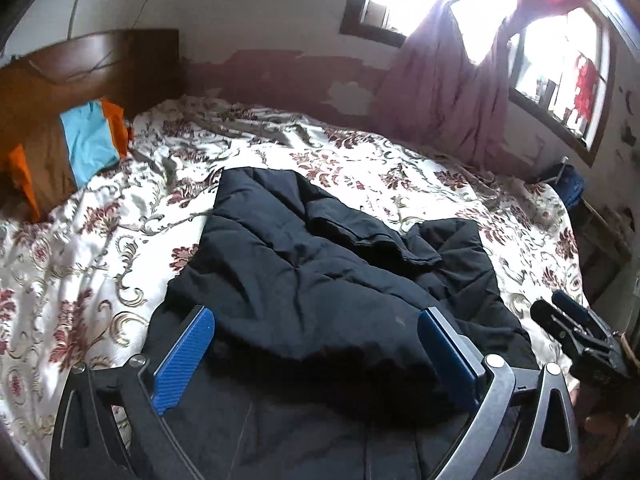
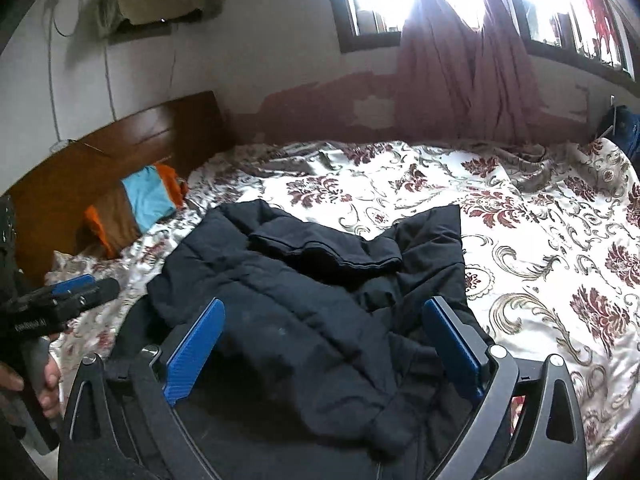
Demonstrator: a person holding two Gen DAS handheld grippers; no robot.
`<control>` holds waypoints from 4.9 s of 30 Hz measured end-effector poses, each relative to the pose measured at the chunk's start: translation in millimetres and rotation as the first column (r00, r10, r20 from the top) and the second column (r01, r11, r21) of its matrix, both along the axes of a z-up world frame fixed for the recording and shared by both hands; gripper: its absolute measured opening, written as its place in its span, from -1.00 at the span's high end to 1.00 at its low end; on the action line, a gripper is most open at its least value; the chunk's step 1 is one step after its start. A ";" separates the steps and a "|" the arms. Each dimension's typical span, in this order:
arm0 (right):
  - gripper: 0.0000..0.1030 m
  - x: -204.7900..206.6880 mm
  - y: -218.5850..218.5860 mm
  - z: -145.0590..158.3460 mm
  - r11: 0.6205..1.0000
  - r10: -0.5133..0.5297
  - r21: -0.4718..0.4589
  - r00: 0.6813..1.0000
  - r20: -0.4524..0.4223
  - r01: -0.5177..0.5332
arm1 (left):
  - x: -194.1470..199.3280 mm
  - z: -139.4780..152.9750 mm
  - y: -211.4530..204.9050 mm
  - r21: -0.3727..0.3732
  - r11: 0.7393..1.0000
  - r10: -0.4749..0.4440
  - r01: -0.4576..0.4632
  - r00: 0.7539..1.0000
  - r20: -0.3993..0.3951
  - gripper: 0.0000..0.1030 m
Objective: Fold large clothes
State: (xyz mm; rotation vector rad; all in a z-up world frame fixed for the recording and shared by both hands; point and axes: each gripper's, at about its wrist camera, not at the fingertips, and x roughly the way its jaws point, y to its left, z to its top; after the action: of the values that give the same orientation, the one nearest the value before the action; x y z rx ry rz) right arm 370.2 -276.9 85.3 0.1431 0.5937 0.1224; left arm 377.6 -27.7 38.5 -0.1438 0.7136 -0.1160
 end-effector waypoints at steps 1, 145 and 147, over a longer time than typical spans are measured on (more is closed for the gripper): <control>-0.89 -7.7 -0.6 3.7 1.000 0.004 0.000 1.000 0.009 -0.004 | -9.8 4.0 -3.8 0.018 1.000 -0.006 0.006 1.000 0.015 -0.99; -0.95 -184.3 76.0 -71.0 0.780 0.044 -0.622 0.998 -0.051 -0.067 | -183.6 -57.8 49.7 0.433 0.895 0.114 -0.106 0.993 0.007 -0.67; -0.95 -183.1 78.2 -63.1 0.745 0.048 -0.666 0.999 0.001 -0.036 | -178.5 -49.1 42.2 0.440 0.896 0.071 -0.068 0.997 0.011 -0.56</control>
State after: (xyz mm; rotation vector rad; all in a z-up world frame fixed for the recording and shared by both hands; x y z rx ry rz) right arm 187.2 -198.7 22.1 -0.5776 0.5912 -0.0531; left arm 199.1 14.6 -10.7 0.2657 0.7230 0.1172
